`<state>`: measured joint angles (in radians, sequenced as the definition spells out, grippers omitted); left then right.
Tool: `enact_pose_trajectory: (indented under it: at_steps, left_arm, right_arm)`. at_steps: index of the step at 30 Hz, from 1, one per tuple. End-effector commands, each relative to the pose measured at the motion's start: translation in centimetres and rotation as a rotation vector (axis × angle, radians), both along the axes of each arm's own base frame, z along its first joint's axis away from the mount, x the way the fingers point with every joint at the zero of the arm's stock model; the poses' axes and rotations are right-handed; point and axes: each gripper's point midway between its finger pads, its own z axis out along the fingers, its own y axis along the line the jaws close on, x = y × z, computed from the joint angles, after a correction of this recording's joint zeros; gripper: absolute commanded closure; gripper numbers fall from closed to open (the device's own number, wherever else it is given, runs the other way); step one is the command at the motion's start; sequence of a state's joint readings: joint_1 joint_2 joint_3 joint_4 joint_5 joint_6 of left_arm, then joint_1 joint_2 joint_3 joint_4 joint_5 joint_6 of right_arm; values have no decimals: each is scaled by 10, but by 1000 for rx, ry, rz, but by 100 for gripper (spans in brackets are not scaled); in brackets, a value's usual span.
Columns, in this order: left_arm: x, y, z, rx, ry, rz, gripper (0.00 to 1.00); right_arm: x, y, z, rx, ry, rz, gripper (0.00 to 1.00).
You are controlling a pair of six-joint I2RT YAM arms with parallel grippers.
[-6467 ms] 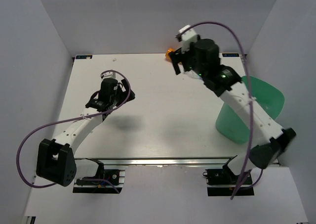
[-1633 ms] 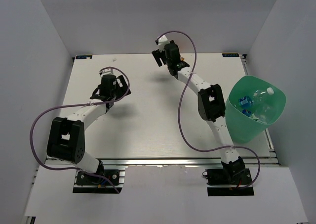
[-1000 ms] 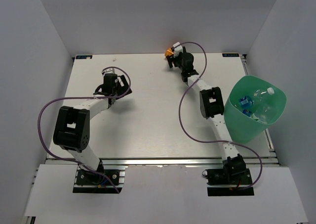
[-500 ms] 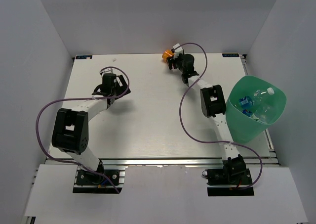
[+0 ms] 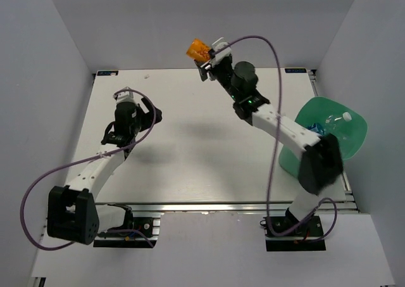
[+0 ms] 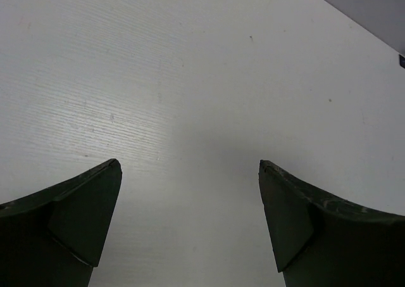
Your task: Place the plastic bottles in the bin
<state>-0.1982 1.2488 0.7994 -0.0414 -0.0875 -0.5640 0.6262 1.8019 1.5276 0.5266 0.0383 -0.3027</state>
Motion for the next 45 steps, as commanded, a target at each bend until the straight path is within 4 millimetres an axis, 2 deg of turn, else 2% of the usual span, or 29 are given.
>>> enact_pose_trajectory:
  at_steps: [1,2,3,5,6,7,8,9,10,12,13,16,17,20,23,24,25,27,28,29,30,32,35,36,38,40,45]
  left_arm:
    - [-16,-9,14,-52,-37,-56,2]
    - [-20,-11,12,-57,-36,-67,2]
    - [-24,-16,20,-77,-53,-102,2]
    - [-29,-22,22,-91,-54,-133,2]
    - [-32,-24,26,-98,-63,-143,2]
    - [-35,-26,27,-105,-61,-156,2]
    - [-37,-26,27,-109,-64,-160,2]
    - [-39,-25,24,-109,-61,-156,2]
    - [-40,-25,29,-113,-80,-153,2]
    - [-43,-24,28,-107,-77,-153,2]
    - [-44,-24,31,-109,-83,-155,2]
    - [-45,-28,35,-120,-89,-176,2]
    - [-46,-30,37,-127,-94,-189,2]
    - [-49,-31,37,-133,-102,-200,2]
    - [-52,-29,36,-124,-102,-194,2]
    - [-52,-27,35,-121,-102,-185,2]
    - [-53,-26,37,-120,-106,-181,2]
    - [-54,-26,36,-120,-110,-180,2]
    - [-54,-25,35,-116,-111,-178,2]
    - [-53,-25,35,-115,-111,-177,2]
    - [-53,-24,34,-112,-110,-173,2]
    - [-52,-24,30,-107,-97,-167,2]
    - [-49,-23,26,-102,-84,-163,2]
    - [-49,-24,25,-103,-79,-164,2]
    - [-48,-23,22,-99,-71,-163,2]
    - [-48,-22,22,-94,-65,-156,2]
    - [-47,-18,22,-81,-71,-137,2]
  right_arm:
    - [-29,-80,29,112,39,-240,100]
    - [-39,-97,31,131,44,-291,100]
    - [-57,-130,31,159,53,-393,100]
    - [-72,-167,32,203,84,-523,100]
    - [-86,-206,45,265,91,-661,100]
    - [-93,-224,27,209,175,-737,100]
    - [-101,-238,23,274,232,-788,100]
    - [-116,-267,27,326,252,-899,100]
    - [-131,-281,12,267,320,-961,100]
    - [-154,-301,13,344,351,-1010,100]
    - [-167,-314,-1,306,392,-1065,100]
    - [-185,-336,-23,346,468,-1133,100]
    - [-193,-351,-40,303,513,-1193,100]
    - [-200,-378,-64,289,570,-1302,100]
    - [-196,-388,-84,245,646,-1315,96]
    - [-193,-387,-97,225,683,-1304,92]
    - [-193,-389,-101,219,699,-1308,80]
    - [-193,-392,-113,202,731,-1322,68]
    - [-194,-392,-117,199,742,-1323,39]
    - [-194,-391,-119,196,750,-1319,16]
    - [-193,-389,-123,190,762,-1307,11]
    - [-190,-387,-128,158,773,-1282,11]
    - [-176,-367,-138,128,806,-1142,11]
    - [-172,-354,-141,97,833,-1048,11]
    - [-166,-344,-142,96,840,-989,11]
    - [-163,-339,-140,98,837,-952,11]
    - [-156,-333,-120,131,768,-901,11]
